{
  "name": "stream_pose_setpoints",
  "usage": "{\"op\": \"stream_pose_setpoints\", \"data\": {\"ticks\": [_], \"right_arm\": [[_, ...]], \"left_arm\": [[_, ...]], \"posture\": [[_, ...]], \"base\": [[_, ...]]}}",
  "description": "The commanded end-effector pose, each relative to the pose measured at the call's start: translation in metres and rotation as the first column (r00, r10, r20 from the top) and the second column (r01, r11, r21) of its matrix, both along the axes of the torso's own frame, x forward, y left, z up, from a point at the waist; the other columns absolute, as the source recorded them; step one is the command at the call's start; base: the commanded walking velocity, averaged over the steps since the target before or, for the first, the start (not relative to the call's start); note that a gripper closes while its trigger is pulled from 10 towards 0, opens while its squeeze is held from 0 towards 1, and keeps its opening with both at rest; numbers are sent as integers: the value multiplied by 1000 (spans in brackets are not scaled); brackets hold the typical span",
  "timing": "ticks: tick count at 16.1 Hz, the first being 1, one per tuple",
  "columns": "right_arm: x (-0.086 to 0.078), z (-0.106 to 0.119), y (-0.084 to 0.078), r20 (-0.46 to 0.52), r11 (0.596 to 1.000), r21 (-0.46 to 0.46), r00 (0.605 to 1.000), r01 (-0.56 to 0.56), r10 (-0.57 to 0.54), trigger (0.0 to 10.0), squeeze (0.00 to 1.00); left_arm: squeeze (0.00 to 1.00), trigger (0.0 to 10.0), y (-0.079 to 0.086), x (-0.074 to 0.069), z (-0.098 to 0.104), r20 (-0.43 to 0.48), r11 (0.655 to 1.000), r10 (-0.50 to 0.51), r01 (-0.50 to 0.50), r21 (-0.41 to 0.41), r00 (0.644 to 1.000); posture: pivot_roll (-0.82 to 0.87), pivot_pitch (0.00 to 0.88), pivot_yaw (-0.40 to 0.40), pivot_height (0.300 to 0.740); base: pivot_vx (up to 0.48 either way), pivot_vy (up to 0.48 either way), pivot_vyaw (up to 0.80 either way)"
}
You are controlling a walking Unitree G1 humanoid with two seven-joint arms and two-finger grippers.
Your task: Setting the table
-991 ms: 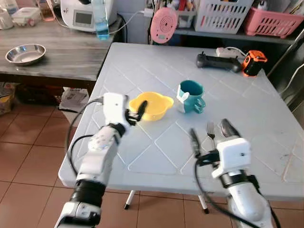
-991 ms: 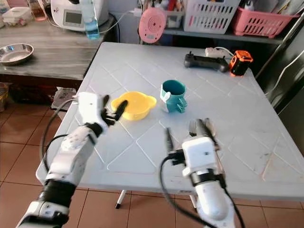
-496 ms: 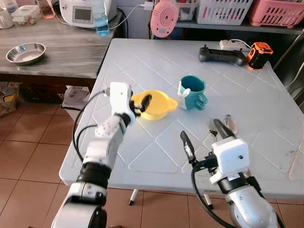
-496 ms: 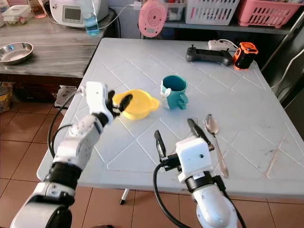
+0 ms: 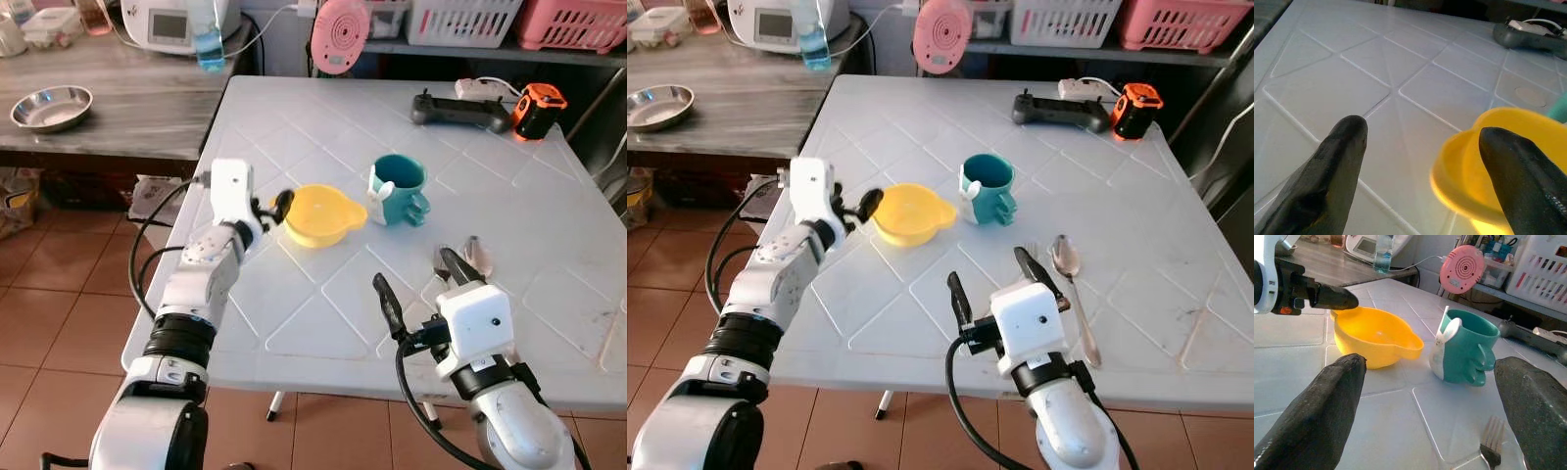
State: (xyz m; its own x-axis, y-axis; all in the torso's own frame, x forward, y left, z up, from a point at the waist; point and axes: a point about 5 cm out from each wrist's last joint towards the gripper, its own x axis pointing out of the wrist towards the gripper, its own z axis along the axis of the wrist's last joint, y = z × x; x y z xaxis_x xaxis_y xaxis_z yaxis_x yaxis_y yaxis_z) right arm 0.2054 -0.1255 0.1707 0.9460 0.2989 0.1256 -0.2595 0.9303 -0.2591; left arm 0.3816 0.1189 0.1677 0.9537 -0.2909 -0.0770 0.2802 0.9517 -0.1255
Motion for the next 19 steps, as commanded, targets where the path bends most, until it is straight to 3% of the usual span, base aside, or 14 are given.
{"op": "stream_pose_setpoints", "data": {"ticks": [1, 4, 5, 7, 8, 10, 15, 16, 17, 19], "right_arm": [[-1, 5, 0, 15, 1000, 0, 1000, -10, 10, 10000, 0], [0, 4, 3, 10, 1000, 0, 1000, -22, 22, 10000, 0], [0, 4, 4, 10, 1000, -8, 1000, -29, 29, 10000, 0], [0, 4, 5, 10, 999, -14, 999, -34, 34, 10000, 0], [-1, 4, 5, 18, 999, -17, 999, -27, 28, 10000, 0], [0, 7, 4, 25, 1000, 1, 999, -24, 24, 10000, 0], [3, 6, 3, 22, 1000, 8, 999, -28, 27, 10000, 0], [4, 6, 3, 22, 1000, 5, 999, -31, 30, 10000, 0], [4, 5, 4, 22, 999, 1, 999, -35, 35, 10000, 0], [5, 5, 4, 18, 999, 0, 999, -40, 40, 10000, 0]], "left_arm": [[1000, 10000, 3, 2, 2, 2, 1000, -10, 10, 16, 1000], [1000, 10000, 4, 4, -2, -43, 1000, -15, 16, 24, 999], [0, 10000, 0, 5, -1, -55, 999, -40, 40, 0, 998], [0, 10000, -3, 5, 3, -79, 997, -67, 64, -42, 995], [0, 10000, -10, 6, 5, -147, 981, -130, 106, -160, 981], [0, 10000, -11, 7, 11, -163, 972, -172, 141, -186, 972], [0, 10000, -6, 7, 16, -190, 964, -253, 231, -133, 948], [0, 2784, -5, 6, 15, -194, 964, -257, 236, -125, 947], [0, 0, -4, 6, 15, -188, 963, -263, 245, -114, 946], [0, 0, -5, 4, 14, -185, 954, -300, 288, -90, 936]], "posture": [[89, 149, -2, 740], [89, 149, -2, 740], [102, 151, -14, 740], [102, 150, -14, 740], [102, 150, -16, 740], [104, 148, -15, 740], [114, 144, -13, 740], [118, 138, -16, 740], [118, 138, -16, 740], [119, 136, -19, 740]], "base": [[0, 0, 0], [0, 0, 0], [0, 0, 0], [0, 0, 0], [0, 0, 0], [0, 0, 0], [0, 0, 0], [0, 0, 0], [0, 0, 0], [0, 0, 0]]}}
